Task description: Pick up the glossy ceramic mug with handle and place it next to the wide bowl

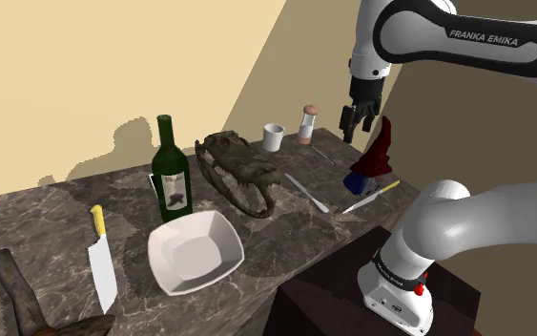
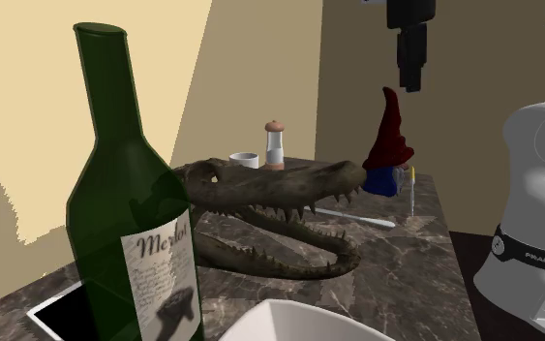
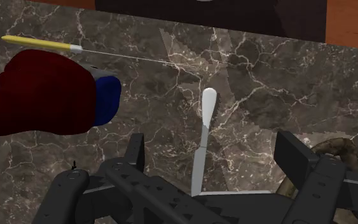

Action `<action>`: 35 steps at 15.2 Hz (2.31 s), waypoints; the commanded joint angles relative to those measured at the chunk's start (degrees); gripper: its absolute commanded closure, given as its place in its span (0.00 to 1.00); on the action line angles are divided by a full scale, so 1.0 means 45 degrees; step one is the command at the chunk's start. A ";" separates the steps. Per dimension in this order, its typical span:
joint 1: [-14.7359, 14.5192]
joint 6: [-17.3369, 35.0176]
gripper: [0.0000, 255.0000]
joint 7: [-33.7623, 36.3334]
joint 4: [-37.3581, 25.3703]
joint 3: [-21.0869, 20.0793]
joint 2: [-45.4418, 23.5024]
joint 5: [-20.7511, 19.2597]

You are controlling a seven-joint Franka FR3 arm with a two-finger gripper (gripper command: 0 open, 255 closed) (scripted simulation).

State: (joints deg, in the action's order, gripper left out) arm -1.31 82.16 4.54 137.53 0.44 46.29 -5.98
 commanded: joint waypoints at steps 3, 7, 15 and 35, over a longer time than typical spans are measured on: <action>0.0035 0.0820 0.00 -0.0058 -0.0072 0.0154 -0.0801 -0.0073; 0.0096 0.2352 0.00 -0.0188 -0.0434 0.0443 -0.2513 -0.0171; 0.0165 0.4838 0.00 -0.0535 -0.1990 0.0950 -0.6193 -0.0129; 0.0763 0.6646 0.00 -0.1828 -1.0792 0.1342 -1.6009 0.1292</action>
State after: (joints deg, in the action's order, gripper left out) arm 1.73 112.84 -3.22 92.14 6.48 -23.52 -0.54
